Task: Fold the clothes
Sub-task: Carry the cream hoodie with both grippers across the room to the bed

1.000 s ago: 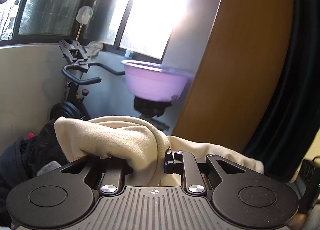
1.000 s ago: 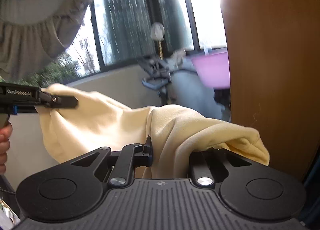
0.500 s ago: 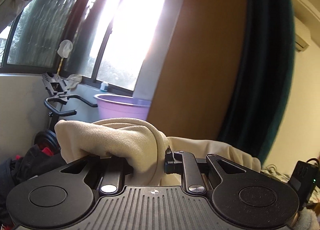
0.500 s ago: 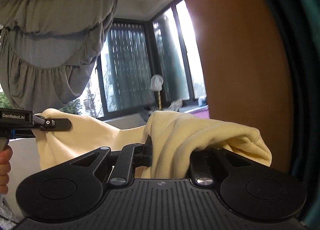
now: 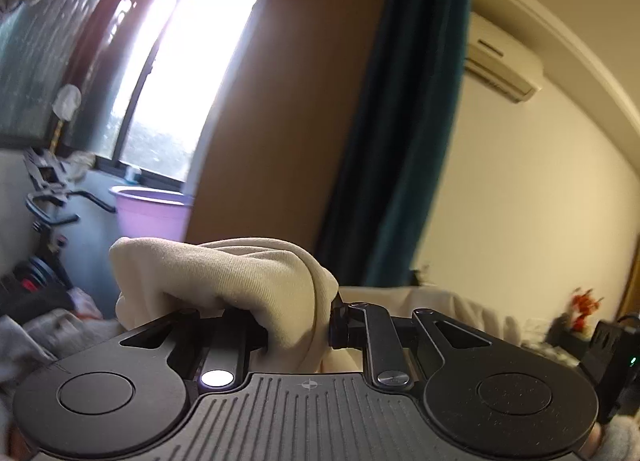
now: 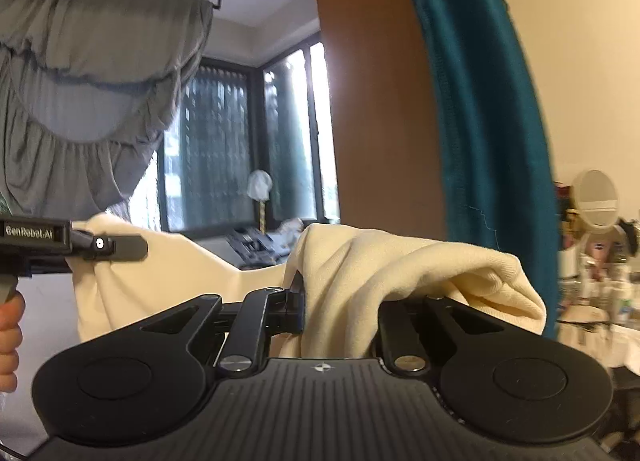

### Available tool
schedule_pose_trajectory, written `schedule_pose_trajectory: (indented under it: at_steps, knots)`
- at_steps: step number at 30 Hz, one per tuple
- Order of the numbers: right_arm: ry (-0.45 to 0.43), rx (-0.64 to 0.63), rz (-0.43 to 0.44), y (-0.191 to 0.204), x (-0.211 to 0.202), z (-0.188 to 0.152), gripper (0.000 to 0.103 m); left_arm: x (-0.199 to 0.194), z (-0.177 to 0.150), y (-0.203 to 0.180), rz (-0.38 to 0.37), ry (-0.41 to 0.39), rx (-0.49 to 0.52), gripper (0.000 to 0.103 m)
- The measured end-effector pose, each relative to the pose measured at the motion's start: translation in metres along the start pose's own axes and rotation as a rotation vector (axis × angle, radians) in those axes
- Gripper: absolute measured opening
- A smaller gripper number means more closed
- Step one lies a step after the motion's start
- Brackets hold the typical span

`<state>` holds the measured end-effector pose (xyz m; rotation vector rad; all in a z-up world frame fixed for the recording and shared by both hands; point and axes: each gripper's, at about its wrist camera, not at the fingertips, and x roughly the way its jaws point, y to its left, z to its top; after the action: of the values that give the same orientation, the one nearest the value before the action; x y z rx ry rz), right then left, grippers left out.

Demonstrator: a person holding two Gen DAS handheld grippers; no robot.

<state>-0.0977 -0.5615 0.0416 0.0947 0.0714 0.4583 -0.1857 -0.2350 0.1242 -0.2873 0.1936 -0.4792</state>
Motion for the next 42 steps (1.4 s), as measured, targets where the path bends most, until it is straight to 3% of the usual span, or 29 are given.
schedule_pose_trajectory:
  at_steps: [7, 9, 13, 19, 25, 35, 42]
  knots:
    - [0.043, 0.01, -0.121, -0.028, -0.074, 0.003, 0.015, -0.002, -0.026, -0.081, -0.166, 0.051, 0.032, 0.017]
    - [0.048, 0.003, -0.153, -0.041, -0.093, 0.002, 0.015, 0.006, -0.037, -0.104, -0.122, 0.033, 0.014, 0.017]
    - [0.057, -0.005, -0.215, -0.075, -0.134, -0.003, 0.015, 0.039, -0.062, -0.152, -0.148, 0.099, 0.01, 0.017]
    - [0.07, 0.026, -0.262, -0.161, -0.207, -0.02, 0.015, 0.085, -0.109, -0.245, -0.118, 0.16, 0.021, 0.016]
    - [0.099, 0.027, -0.29, -0.266, -0.292, -0.029, 0.015, 0.143, -0.16, -0.374, -0.129, 0.197, 0.02, 0.016]
    - [0.125, 0.012, -0.469, -0.397, -0.382, -0.023, 0.015, 0.242, -0.241, -0.559, -0.318, 0.303, 0.019, 0.016]
    - [0.147, 0.048, -0.622, -0.479, -0.42, -0.03, 0.015, 0.377, -0.299, -0.657, -0.489, 0.384, 0.027, 0.017]
